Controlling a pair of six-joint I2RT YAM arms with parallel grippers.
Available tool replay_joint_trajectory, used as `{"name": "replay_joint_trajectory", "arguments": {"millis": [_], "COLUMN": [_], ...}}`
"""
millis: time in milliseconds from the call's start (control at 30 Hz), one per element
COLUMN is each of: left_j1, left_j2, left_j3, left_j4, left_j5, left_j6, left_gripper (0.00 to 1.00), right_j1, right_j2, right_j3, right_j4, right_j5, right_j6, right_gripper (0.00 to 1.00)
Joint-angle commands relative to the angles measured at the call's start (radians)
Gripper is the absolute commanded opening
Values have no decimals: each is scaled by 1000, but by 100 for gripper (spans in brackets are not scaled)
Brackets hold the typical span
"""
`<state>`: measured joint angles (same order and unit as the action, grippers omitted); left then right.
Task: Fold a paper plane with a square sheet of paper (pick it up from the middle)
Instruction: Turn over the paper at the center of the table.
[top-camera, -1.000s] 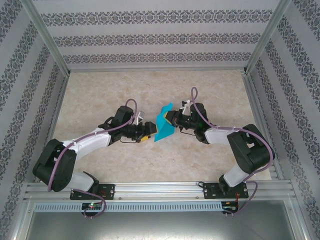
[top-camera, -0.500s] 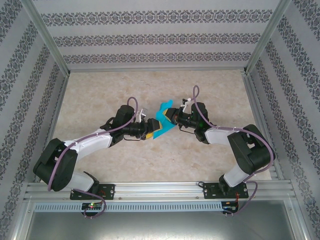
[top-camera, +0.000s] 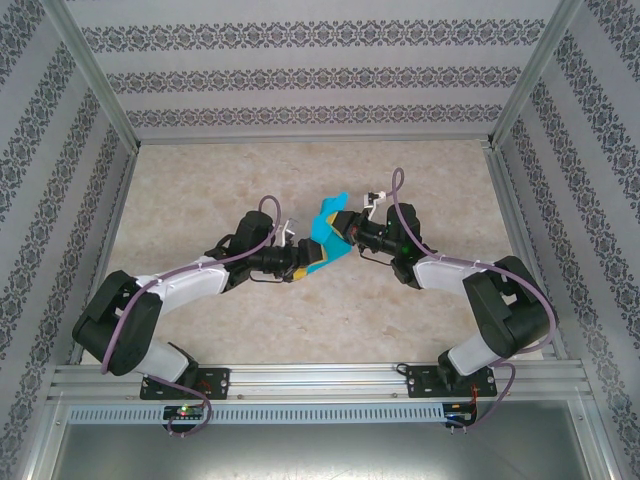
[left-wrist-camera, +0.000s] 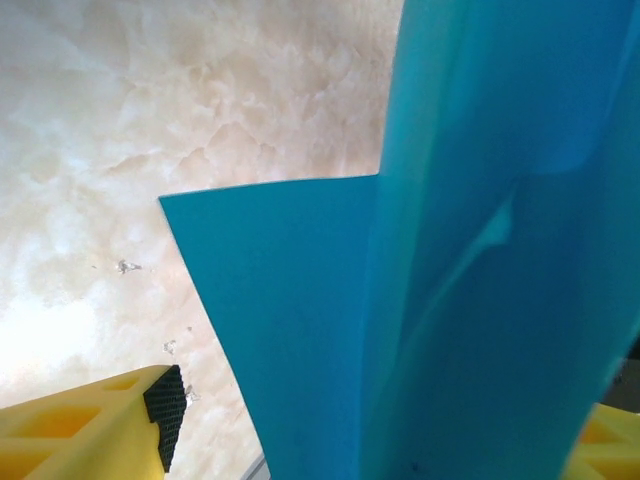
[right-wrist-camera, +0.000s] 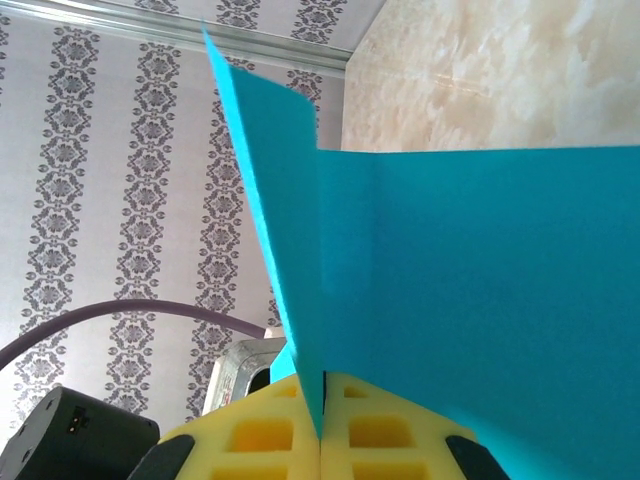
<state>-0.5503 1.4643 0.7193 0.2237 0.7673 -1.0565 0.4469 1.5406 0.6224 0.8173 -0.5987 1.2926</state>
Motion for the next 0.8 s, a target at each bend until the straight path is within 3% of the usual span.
{"name": "replay_joint_trajectory", "arguments": {"millis": [0, 300, 567, 767], "left_j1": [-14, -7, -3, -2], "left_j2": [12, -26, -31, -45], "left_j3": [20, 49, 63, 90], "left_j4": [76, 46, -11, -85], "left_j5": [25, -11, -9, -17], "left_j6": [-24, -7, 29, 77], "left_gripper": [72, 57, 36, 30], "right_j1": [-8, -10, -14, -14], "right_j2": [-23, -39, -37, -31], "right_j3": [-13, -52, -68, -76], "right_j4": [40, 32, 36, 40], "right_j5": [13, 24, 28, 27], "right_j6": [7, 0, -5, -7], "right_gripper": [6, 6, 6, 7]}}
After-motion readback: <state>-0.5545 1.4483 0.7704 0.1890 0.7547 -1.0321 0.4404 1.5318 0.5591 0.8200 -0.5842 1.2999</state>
